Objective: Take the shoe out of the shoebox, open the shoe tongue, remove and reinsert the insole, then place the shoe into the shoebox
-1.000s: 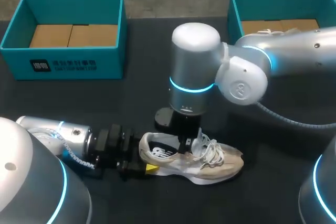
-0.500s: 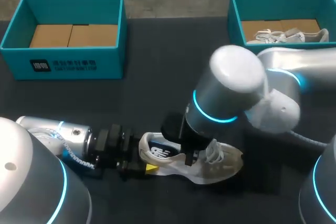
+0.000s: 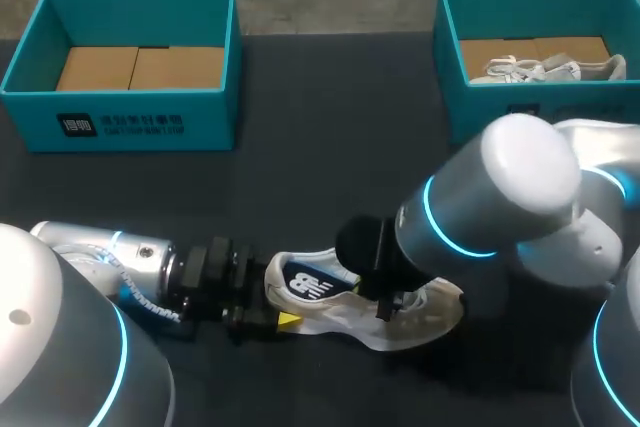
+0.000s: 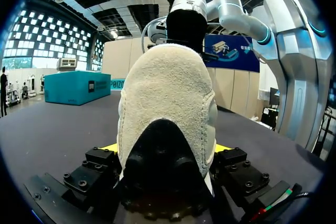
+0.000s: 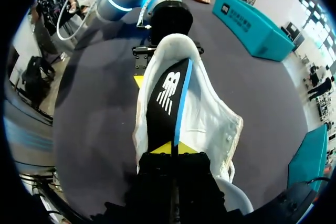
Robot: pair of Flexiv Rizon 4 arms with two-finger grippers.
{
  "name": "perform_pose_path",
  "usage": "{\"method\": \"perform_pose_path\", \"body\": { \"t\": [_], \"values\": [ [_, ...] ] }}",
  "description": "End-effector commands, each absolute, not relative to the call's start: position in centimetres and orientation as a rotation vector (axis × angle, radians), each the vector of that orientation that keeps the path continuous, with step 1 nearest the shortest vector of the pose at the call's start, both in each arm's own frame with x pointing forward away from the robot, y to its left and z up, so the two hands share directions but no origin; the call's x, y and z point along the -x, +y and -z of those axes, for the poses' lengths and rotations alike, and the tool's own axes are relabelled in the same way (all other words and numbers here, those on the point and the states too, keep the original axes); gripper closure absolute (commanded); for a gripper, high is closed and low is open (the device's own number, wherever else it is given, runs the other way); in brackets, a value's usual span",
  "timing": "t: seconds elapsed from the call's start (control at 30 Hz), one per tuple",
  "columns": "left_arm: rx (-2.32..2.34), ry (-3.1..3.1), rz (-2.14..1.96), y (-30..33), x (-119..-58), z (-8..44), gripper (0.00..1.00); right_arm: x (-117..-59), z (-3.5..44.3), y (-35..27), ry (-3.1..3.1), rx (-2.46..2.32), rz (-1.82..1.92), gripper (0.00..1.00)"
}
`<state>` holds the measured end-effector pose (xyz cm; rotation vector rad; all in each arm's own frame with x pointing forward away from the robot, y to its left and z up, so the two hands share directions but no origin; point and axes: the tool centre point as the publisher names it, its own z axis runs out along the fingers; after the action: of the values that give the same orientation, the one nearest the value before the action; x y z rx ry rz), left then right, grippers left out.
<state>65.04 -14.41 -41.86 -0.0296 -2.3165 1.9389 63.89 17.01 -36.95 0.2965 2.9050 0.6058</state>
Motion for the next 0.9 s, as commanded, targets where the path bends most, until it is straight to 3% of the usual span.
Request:
{"method": "perform_pose_path", "body": {
  "t": [0.03,0.5,0.57,0.6,0.9],
  "values": [
    [0.029,-2.318,-1.935,-14.3,-65.1,42.1,1.00,-63.4,36.6,15.9,2.846,-0.253,-0.756,1.00],
    [0.029,-2.318,-1.935,-14.3,-65.1,42.1,1.00,-63.5,36.2,16.8,2.894,-0.184,-0.710,1.00],
    [0.029,-2.318,-1.935,-14.3,-65.1,42.1,1.00,-63.5,36.0,17.2,2.902,-0.188,-0.692,0.61],
    [0.029,-2.318,-1.935,-14.3,-65.1,42.1,1.00,-63.5,35.8,17.4,2.903,-0.185,-0.688,0.54],
    [0.029,-2.318,-1.935,-14.3,-65.1,42.1,1.00,-63.3,33.7,18.0,2.899,-0.160,-0.662,0.51]
  ]
}}
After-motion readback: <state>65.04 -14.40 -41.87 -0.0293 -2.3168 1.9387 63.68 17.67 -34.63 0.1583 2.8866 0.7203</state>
